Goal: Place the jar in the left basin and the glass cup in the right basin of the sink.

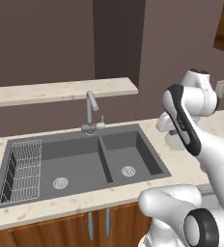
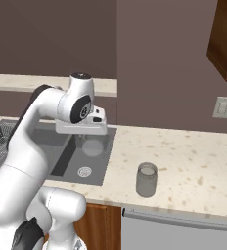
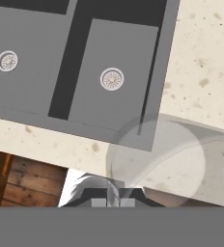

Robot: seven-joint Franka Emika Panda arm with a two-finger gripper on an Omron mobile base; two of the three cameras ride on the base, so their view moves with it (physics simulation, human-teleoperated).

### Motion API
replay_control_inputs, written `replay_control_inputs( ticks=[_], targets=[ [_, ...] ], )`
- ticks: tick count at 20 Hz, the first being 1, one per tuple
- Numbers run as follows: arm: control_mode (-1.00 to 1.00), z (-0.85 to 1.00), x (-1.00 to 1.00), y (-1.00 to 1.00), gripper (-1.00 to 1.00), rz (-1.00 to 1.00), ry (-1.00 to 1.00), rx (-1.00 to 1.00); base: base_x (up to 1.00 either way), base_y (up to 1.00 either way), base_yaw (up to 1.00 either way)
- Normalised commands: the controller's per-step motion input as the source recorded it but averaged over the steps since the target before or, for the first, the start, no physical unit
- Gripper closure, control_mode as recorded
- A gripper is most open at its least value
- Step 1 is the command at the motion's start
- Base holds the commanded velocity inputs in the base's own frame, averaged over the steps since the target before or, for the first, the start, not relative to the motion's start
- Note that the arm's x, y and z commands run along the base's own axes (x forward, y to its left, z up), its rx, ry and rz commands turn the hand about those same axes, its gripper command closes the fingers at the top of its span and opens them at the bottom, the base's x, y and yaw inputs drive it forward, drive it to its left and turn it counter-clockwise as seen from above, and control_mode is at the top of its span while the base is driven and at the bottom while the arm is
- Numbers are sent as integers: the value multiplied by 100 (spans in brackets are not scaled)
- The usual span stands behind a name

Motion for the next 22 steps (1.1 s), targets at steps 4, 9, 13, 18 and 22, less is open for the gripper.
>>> replay_control_inputs(
  ticks=[4,9,13,18,22],
  targets=[
    [-100,0,0,23,100,0,0,0,0,0,0],
    [-100,0,0,17,100,0,0,0,0,0,0],
    [-100,-1,0,15,100,0,-1,3,0,0,0],
    [-100,-3,0,18,100,0,-5,4,0,0,0],
    [-100,-8,2,21,100,0,-4,5,0,0,0]
  ],
)
